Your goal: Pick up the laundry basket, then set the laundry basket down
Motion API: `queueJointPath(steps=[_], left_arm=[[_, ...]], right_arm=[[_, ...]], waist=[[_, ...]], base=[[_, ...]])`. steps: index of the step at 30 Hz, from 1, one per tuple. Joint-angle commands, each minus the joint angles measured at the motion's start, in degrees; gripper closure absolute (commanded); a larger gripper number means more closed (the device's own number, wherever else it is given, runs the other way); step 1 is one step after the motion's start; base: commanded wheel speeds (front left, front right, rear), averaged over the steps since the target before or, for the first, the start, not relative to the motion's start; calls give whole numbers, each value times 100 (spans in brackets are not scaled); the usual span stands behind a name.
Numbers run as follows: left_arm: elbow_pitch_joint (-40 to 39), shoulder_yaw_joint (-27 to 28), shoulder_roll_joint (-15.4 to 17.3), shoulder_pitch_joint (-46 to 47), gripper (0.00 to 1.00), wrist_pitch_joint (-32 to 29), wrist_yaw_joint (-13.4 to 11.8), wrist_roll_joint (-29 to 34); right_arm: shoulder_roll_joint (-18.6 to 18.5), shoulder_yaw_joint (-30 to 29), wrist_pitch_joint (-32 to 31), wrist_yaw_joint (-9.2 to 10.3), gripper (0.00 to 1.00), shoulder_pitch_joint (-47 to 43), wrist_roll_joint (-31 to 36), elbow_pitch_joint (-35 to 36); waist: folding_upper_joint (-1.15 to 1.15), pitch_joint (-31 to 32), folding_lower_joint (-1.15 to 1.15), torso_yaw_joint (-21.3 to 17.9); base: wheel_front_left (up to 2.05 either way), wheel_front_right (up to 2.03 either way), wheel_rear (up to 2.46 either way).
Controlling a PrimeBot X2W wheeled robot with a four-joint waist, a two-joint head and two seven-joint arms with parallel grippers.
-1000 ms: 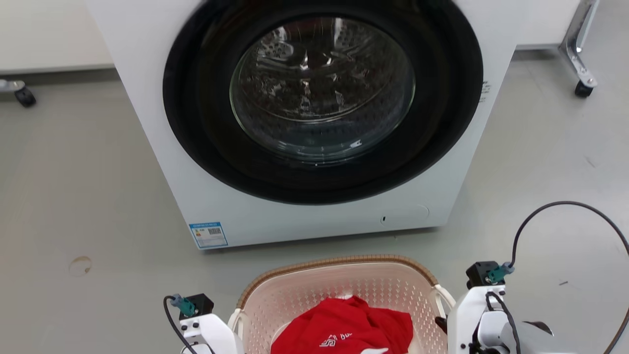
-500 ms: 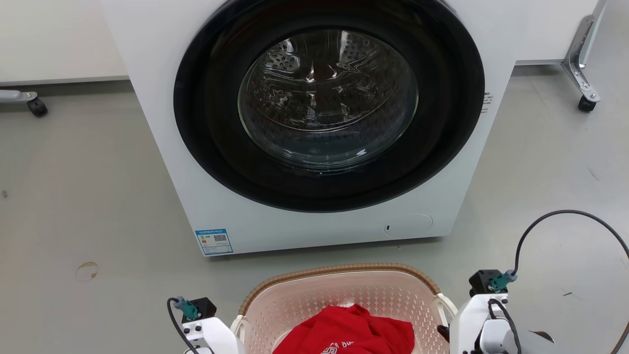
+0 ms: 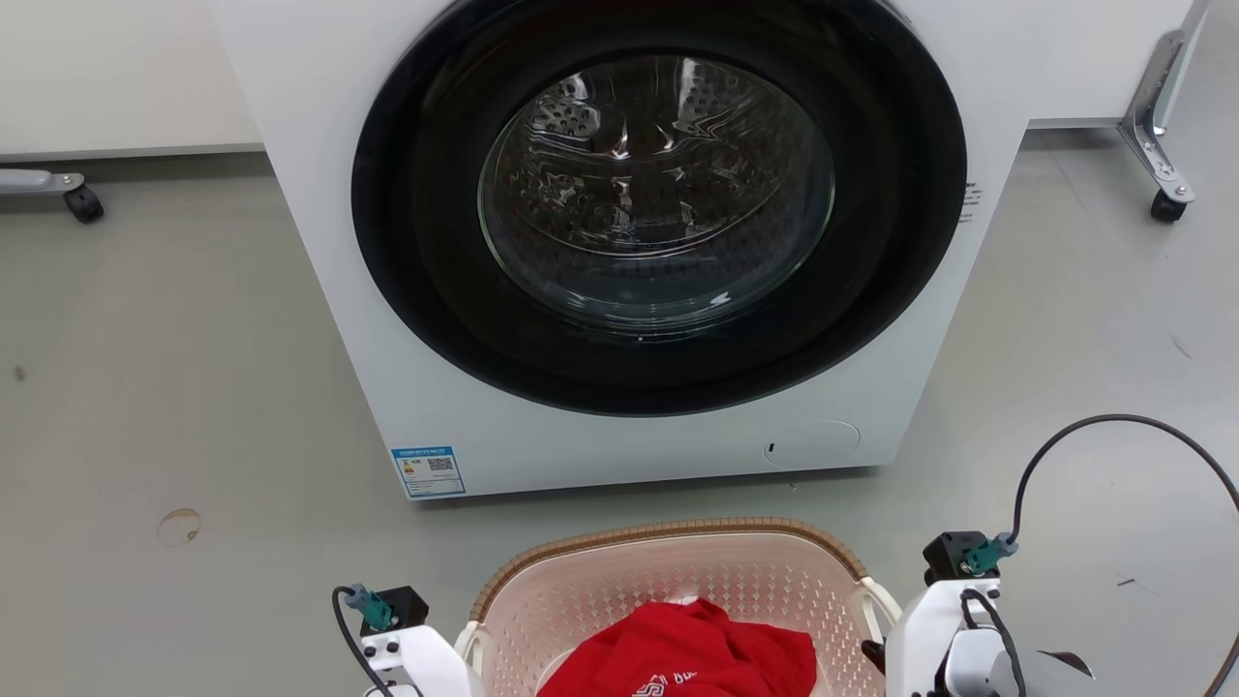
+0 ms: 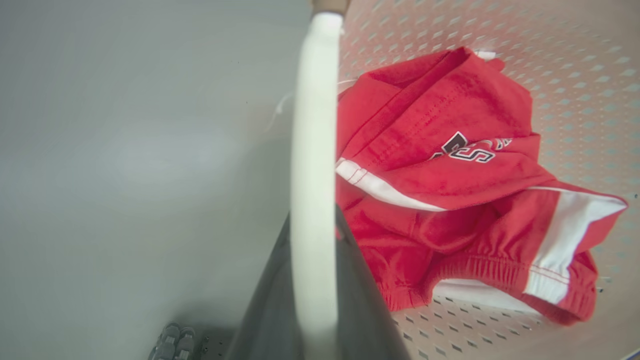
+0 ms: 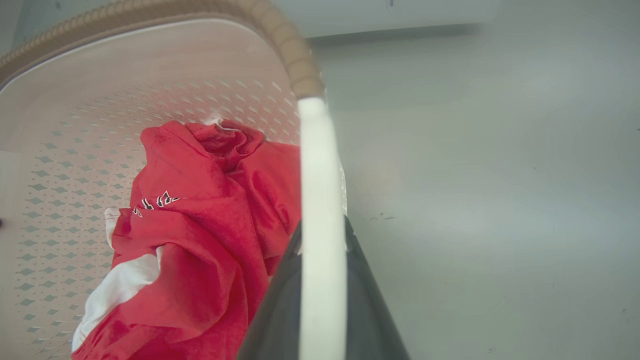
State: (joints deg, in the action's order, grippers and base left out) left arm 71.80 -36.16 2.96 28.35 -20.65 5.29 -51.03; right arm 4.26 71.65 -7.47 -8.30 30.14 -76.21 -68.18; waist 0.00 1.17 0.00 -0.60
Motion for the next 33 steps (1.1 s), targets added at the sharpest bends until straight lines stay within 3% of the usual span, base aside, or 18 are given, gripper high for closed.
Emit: queueJointPath(steps=[1, 33], left_arm=[[215, 156, 859, 82, 100, 54, -275, 19], [215, 75, 935, 91, 100, 50, -276, -59]], right_arm=[[-714, -9, 160, 81, 100, 174, -7, -368], [-714, 96, 171, 81, 100, 199, -62, -349]], waist=[[0, -4, 0, 9], [0, -27, 0, 12]], base=[[0, 0, 0], [0, 0, 0]])
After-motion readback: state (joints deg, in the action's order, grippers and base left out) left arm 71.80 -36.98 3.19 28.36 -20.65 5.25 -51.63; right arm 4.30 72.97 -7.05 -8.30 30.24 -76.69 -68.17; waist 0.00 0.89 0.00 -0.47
